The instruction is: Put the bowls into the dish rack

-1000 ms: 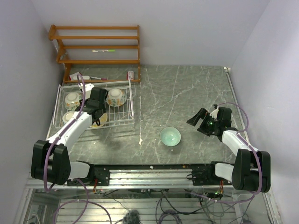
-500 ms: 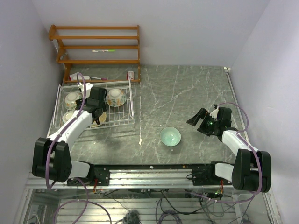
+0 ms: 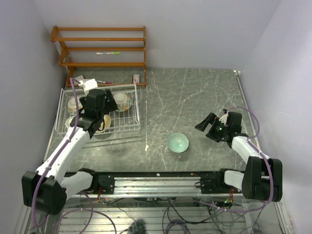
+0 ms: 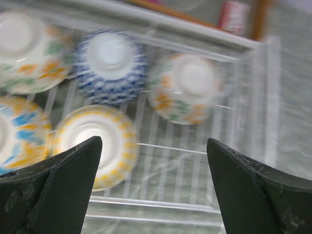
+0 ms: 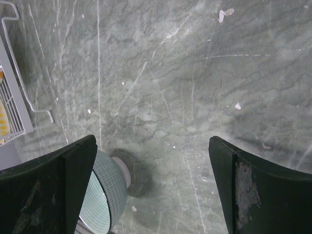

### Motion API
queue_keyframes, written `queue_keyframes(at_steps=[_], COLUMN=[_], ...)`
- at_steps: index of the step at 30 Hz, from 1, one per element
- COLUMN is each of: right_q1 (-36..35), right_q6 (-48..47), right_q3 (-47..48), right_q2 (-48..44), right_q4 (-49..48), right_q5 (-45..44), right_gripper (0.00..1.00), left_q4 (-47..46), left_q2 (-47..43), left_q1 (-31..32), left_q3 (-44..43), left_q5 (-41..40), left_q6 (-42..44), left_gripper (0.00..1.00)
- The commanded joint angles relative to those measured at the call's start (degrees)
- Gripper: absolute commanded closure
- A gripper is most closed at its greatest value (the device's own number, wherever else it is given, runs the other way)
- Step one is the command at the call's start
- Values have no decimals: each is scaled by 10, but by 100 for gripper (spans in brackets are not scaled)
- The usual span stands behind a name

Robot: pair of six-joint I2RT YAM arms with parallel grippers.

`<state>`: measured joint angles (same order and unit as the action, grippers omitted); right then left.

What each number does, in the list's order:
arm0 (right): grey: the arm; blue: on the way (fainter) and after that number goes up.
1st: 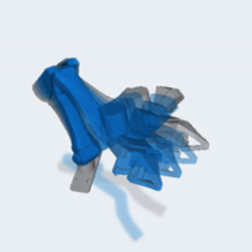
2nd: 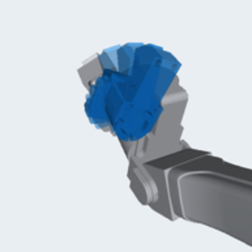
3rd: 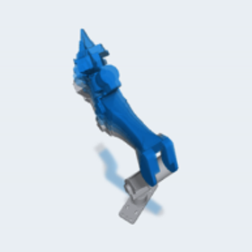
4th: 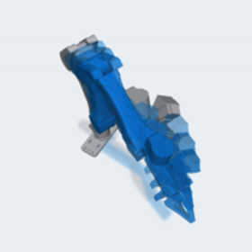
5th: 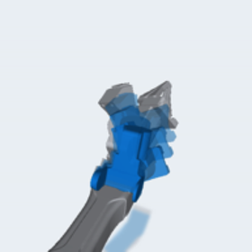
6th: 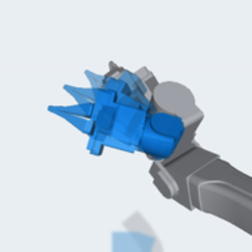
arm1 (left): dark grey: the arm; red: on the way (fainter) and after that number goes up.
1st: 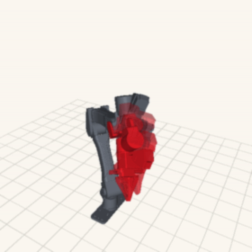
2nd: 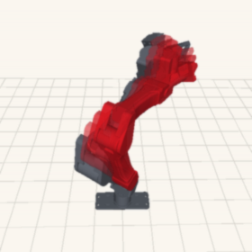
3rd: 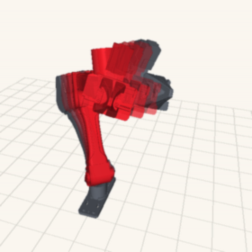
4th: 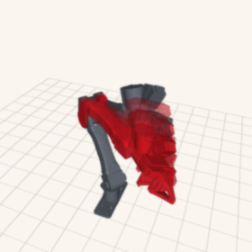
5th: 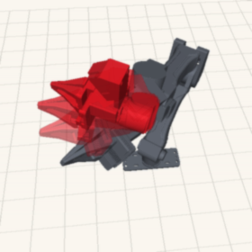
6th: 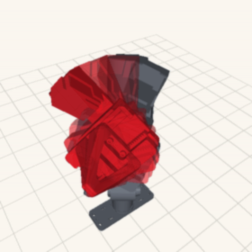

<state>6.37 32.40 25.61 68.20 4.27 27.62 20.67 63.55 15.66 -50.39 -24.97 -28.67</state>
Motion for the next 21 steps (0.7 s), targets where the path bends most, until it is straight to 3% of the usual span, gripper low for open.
queue_keyframes(at_steps=[1, 7, 13, 16, 19, 21], right_q1=[2, 2, 3, 3, 3, 4], right_q6=[16, 32, 39, 34, 27, 21], right_q3=[23, 44, 69, 80, 82, 80], right_q2=[-19, -18, -33, -37, -42, -44], right_q4=[14, 35, 61, 73, 81, 85], right_q5=[-12, -34, -60, -65, -70, -74], right_gripper=[1, 0, 0, 0, 0, 0], left_q4=[-93, -143, -176, -164, -156, -155], left_q2=[-30, -1, 120, 197, 254, 287], left_q1=[77, 283, 485, 547, 566, 571], left_q3=[-12, -21, -59, -100, -131, -144], left_q5=[125, 120, 107, 124, 174, 196], left_q6=[61, 127, 234, 283, 294, 296], left_gripper=[1, 0, 2, 6, 18, 20])
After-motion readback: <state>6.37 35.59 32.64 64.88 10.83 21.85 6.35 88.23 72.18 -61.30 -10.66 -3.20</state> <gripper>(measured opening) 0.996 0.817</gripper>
